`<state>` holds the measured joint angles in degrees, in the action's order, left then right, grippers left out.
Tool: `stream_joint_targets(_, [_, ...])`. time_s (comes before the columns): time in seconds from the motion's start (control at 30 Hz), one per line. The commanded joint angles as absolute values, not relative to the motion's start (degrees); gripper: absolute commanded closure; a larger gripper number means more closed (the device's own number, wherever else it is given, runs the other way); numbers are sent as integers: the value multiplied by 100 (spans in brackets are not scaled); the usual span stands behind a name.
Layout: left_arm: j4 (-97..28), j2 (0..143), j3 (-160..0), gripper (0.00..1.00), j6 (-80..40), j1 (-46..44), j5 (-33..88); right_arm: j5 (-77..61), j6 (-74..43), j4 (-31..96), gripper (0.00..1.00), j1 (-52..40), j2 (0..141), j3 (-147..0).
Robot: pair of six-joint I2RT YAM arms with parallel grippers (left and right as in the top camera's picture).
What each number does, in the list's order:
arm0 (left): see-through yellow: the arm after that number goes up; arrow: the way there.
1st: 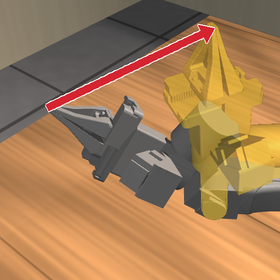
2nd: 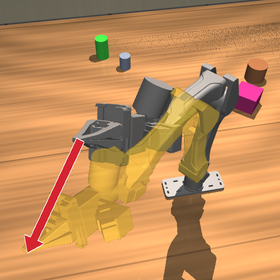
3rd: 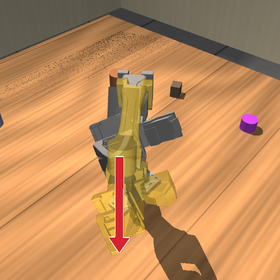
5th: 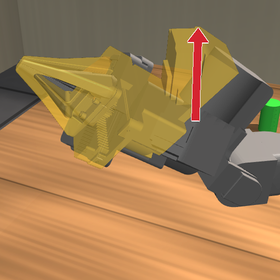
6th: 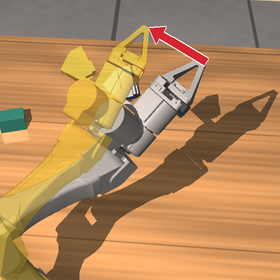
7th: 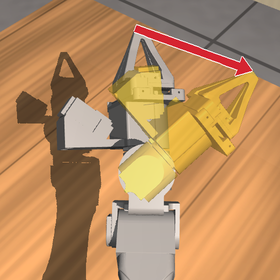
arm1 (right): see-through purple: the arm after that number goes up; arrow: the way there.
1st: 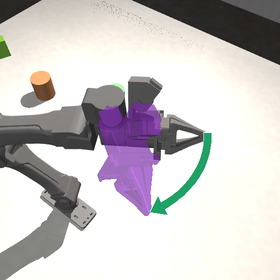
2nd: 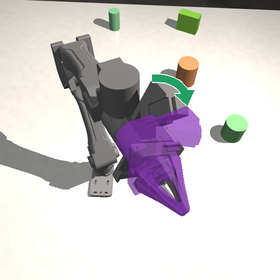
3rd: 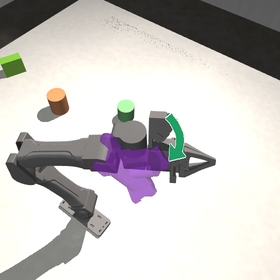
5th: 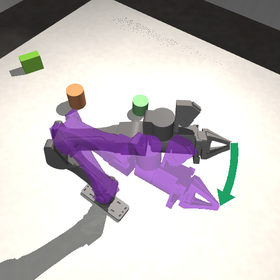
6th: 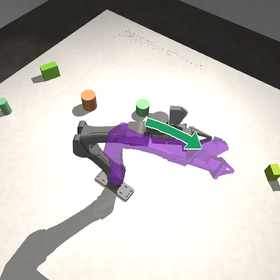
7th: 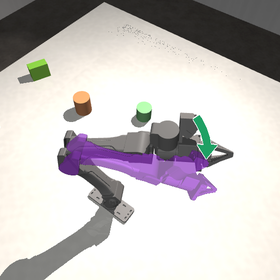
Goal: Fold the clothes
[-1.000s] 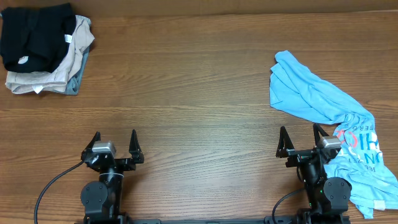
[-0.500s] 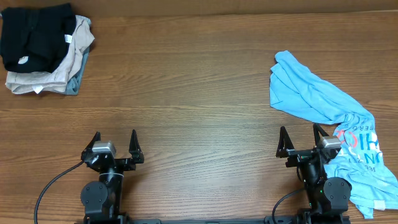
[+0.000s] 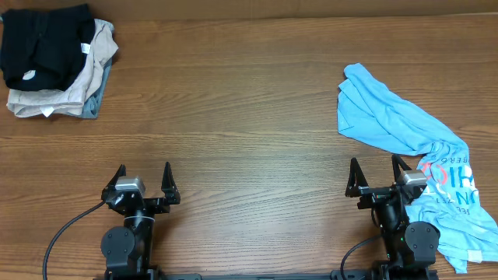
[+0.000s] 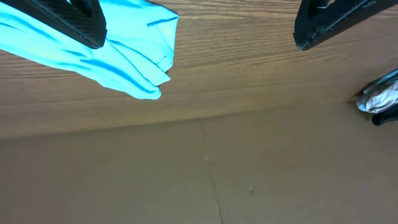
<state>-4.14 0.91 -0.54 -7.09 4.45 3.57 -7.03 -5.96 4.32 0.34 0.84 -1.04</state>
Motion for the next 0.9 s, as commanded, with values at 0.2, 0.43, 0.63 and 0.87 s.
stream_joint_targets(0.2, [-425, 27, -27, 0, -639, 381, 276, -646, -596, 410, 0, 38, 16, -45])
stream_joint_targets(0.43, [-425, 27, -27, 0, -639, 384, 276, -646, -596, 410, 0, 38, 16, -45])
stream_joint_targets(0.63, [-425, 27, -27, 0, -639, 384, 276, -646, -596, 410, 0, 38, 16, -45])
stream_joint_targets(0.87, [-423, 27, -27, 0, -38, 384, -187, -648, -596, 403, 0, 38, 16, -45])
